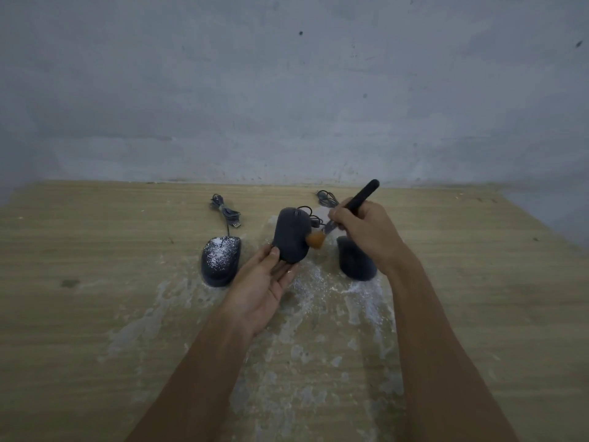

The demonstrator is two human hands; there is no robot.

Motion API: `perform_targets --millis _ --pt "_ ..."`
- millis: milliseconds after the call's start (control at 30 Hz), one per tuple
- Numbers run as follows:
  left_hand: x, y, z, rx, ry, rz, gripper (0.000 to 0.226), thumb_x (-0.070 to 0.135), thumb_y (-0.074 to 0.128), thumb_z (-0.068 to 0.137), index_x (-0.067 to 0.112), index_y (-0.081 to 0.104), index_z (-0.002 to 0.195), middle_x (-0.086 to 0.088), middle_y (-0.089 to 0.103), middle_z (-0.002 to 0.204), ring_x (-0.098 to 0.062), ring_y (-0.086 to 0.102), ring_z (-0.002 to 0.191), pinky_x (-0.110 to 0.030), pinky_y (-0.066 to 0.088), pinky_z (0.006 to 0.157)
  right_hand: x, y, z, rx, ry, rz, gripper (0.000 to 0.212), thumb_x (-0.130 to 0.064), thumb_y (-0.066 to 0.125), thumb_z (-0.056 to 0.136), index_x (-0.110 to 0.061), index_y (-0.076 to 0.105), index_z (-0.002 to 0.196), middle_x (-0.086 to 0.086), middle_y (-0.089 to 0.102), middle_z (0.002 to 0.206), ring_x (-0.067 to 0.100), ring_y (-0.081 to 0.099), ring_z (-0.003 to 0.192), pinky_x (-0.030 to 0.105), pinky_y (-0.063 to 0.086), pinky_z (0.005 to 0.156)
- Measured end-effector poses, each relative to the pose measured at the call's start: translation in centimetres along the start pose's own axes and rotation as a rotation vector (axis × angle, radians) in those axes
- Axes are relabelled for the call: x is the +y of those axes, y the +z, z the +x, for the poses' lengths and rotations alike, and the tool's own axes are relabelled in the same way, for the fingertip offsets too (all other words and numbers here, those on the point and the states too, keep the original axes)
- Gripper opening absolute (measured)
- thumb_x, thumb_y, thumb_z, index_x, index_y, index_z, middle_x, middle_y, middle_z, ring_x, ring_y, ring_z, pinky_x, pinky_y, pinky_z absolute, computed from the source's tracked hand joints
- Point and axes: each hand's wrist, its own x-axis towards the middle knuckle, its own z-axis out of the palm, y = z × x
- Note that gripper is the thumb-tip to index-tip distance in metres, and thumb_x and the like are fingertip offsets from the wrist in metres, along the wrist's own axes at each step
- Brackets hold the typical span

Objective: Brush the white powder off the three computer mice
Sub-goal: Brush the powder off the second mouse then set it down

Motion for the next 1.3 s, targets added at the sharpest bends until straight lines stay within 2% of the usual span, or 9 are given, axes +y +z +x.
perform_targets --millis 167,333,467,633,800,900,1067,1167,1300 --pt "-0.2 0.0 0.0 0.001 -0.013 0.027 0.034 0.006 0.043 0.103 0.004 0.052 0.137 -0.016 0.07 0.123 -0.023 0.067 0.114 -0.034 0.053 0.096 0.1 0.5 0.3 0.056 -0.042 -0.025 0.018 -0.029 0.068 0.096 -0.015 0.072 0.086 0.025 0.069 0.082 0.021 0.061 0.071 0.041 0.049 0.067" --pt "-0.2 0.2 -0.1 0.001 -0.007 0.027 0.034 0.007 0.045 0.103 0.005 0.052 0.136 -0.015 0.072 0.118 -0.02 0.07 0.108 -0.032 0.055 0.091 -0.2 0.7 0.3 0.109 -0.035 0.042 0.017 -0.028 0.068 0.095 -0.016 0.073 0.085 0.006 0.07 0.073 0.012 0.06 0.061 0.037 0.051 0.065" --pt "-0.2 0.3 -0.1 -0.003 -0.007 0.03 0.034 0.008 0.046 0.103 0.005 0.053 0.136 -0.014 0.072 0.119 -0.019 0.072 0.104 -0.028 0.06 0.084 -0.2 0.5 0.1 -0.005 -0.067 -0.047 0.015 -0.025 0.066 0.095 -0.013 0.07 0.087 0.024 0.063 0.075 0.027 0.054 0.062 0.033 0.047 0.06" --pt "-0.1 0.3 -0.2 -0.021 0.01 0.048 0.033 0.012 0.049 0.103 0.005 0.054 0.134 -0.013 0.074 0.115 -0.021 0.072 0.106 -0.031 0.06 0.086 -1.3 1.2 0.0 0.015 -0.178 -0.029 0.014 -0.027 0.067 0.098 -0.02 0.069 0.086 -0.014 0.064 0.065 0.0 0.056 0.06 0.014 0.042 0.058" --pt "-0.1 0.0 -0.3 -0.019 0.009 -0.004 0.033 0.01 0.047 0.102 0.0 0.053 0.134 -0.019 0.072 0.116 -0.031 0.071 0.106 -0.036 0.061 0.085 -2.1 1.7 -0.8 -0.185 -0.227 -0.18 0.017 -0.031 0.068 0.095 -0.016 0.073 0.087 0.016 0.069 0.081 0.031 0.064 0.078 0.046 0.052 0.071" --pt "-0.1 0.0 -0.2 -0.023 0.008 -0.018 0.032 0.009 0.046 0.103 0.002 0.053 0.134 -0.017 0.073 0.116 -0.029 0.072 0.105 -0.032 0.061 0.081 -2.7 1.9 -0.8 -0.128 -0.258 -0.115 0.016 -0.027 0.068 0.096 -0.014 0.072 0.088 0.015 0.068 0.08 0.037 0.063 0.08 0.049 0.051 0.07" --pt "-0.1 0.0 -0.3 -0.043 -0.008 -0.03 0.033 0.004 0.042 0.103 0.003 0.055 0.133 -0.017 0.072 0.118 -0.028 0.072 0.106 -0.034 0.06 0.086 -2.8 2.5 -0.8 -0.191 -0.246 -0.279 0.022 -0.032 0.07 0.094 -0.01 0.074 0.092 0.014 0.07 0.081 0.022 0.061 0.069 0.046 0.052 0.066" --pt "0.0 0.0 -0.4 -0.072 -0.008 -0.044 0.034 0.0 0.041 0.102 0.002 0.054 0.133 -0.019 0.071 0.119 -0.031 0.069 0.11 -0.035 0.06 0.086 -3.3 2.6 -1.0 -0.249 -0.263 -0.243 0.011 -0.029 0.072 0.092 -0.021 0.074 0.087 -0.004 0.07 0.072 0.007 0.063 0.066 0.025 0.05 0.059" --pt "0.1 0.1 -0.2 -0.055 -0.023 -0.081 0.036 -0.001 0.036 0.104 0.004 0.052 0.136 -0.019 0.07 0.121 -0.034 0.069 0.111 -0.034 0.061 0.082 -3.7 2.4 -1.0 -0.2 -0.308 -0.283 0.014 -0.031 0.07 0.094 -0.018 0.076 0.093 0.003 0.069 0.075 0.012 0.058 0.063 0.035 0.048 0.06"
